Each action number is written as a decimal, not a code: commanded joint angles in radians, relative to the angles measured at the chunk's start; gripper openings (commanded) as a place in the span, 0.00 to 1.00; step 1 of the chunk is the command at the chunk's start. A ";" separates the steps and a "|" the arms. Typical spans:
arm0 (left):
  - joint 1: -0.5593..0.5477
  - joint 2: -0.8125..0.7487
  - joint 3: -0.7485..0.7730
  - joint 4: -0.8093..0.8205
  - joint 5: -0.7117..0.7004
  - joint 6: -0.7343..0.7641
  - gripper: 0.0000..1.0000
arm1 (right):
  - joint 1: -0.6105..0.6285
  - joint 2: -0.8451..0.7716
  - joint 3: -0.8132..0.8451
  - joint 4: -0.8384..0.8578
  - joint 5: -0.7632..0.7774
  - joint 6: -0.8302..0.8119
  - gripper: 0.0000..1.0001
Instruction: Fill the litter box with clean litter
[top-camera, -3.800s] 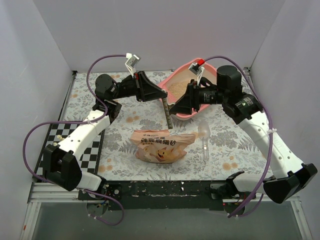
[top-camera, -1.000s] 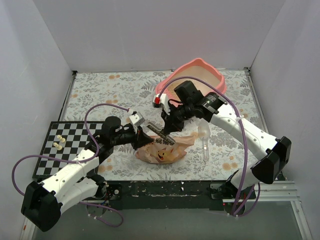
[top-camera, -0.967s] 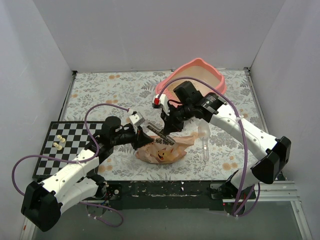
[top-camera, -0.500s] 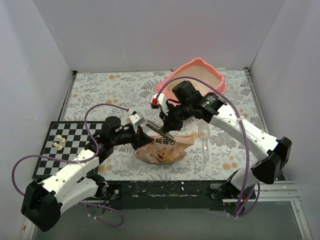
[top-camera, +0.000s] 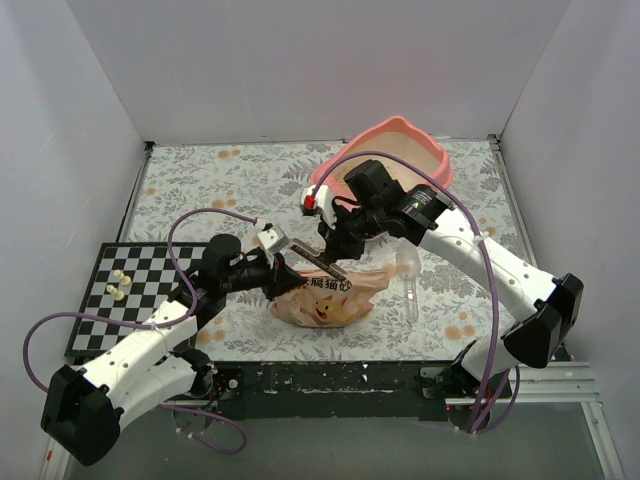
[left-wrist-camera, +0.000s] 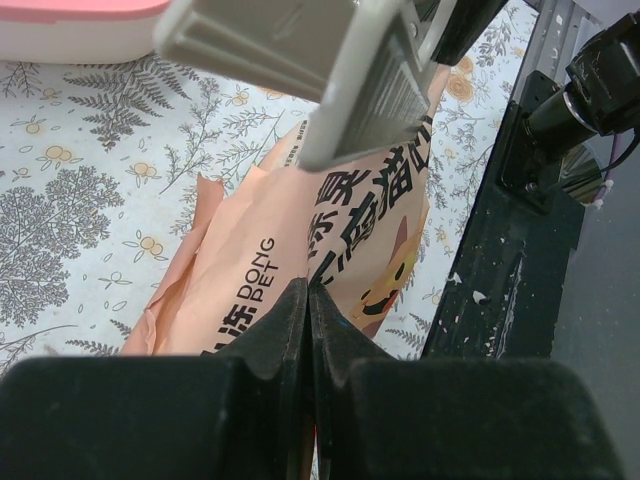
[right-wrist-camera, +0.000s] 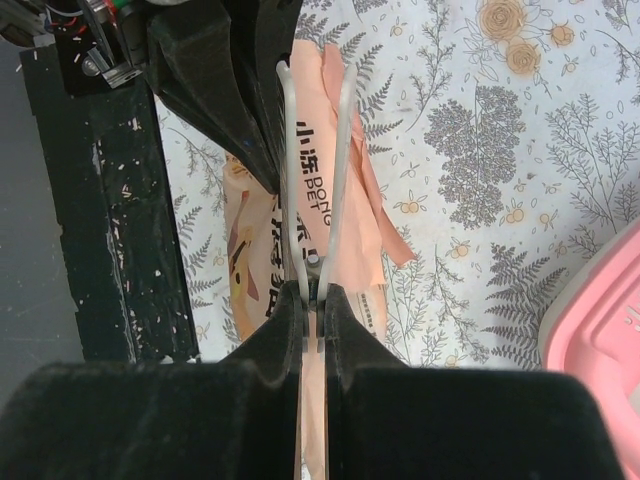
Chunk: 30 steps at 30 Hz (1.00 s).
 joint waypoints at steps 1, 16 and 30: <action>-0.005 -0.031 -0.012 0.003 -0.018 0.000 0.00 | 0.007 0.023 -0.005 -0.014 -0.048 -0.032 0.01; -0.007 -0.046 -0.007 0.007 -0.021 0.002 0.00 | 0.035 -0.052 -0.212 -0.114 0.056 -0.052 0.01; -0.008 -0.064 -0.010 0.011 -0.031 0.002 0.00 | 0.059 -0.132 -0.324 -0.138 0.184 -0.015 0.01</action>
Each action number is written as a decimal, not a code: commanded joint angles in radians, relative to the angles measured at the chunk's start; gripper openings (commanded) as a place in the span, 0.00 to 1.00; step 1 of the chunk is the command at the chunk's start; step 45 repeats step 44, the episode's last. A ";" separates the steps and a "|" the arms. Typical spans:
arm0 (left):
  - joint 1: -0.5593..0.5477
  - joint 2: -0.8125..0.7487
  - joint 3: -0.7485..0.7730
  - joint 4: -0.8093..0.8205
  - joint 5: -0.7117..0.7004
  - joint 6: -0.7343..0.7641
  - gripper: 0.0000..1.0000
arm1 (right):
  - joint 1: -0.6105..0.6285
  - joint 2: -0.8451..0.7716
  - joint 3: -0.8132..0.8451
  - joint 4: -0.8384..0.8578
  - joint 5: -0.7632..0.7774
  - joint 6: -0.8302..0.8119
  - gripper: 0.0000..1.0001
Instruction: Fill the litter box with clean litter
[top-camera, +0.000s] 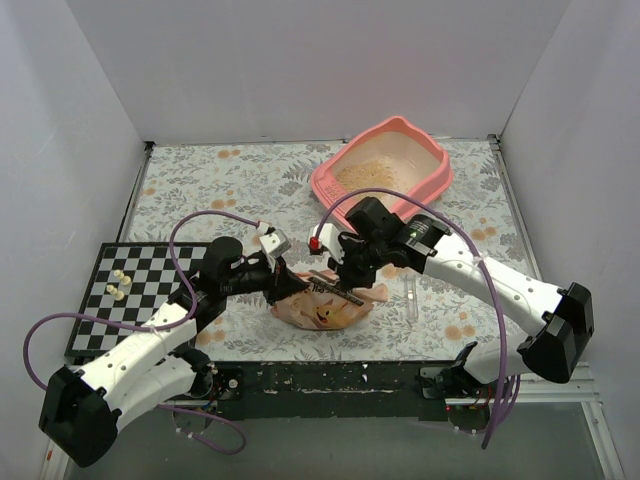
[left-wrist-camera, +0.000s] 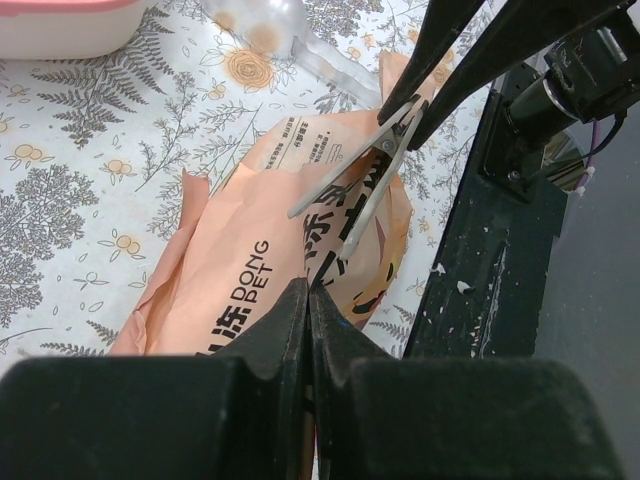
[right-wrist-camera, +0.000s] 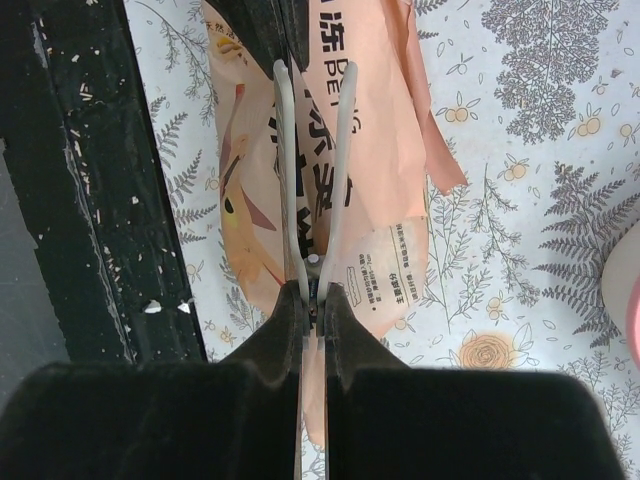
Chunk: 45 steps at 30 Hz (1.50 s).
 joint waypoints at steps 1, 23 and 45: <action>0.011 -0.046 -0.003 0.022 -0.032 0.005 0.00 | -0.001 -0.030 -0.055 -0.154 0.059 0.026 0.01; 0.009 -0.052 0.142 -0.095 -0.078 0.011 0.98 | -0.001 -0.081 0.089 -0.104 0.364 0.280 0.91; 0.008 0.122 0.681 -0.423 -0.441 -0.141 0.98 | -0.004 -0.153 0.267 -0.082 0.769 0.642 0.96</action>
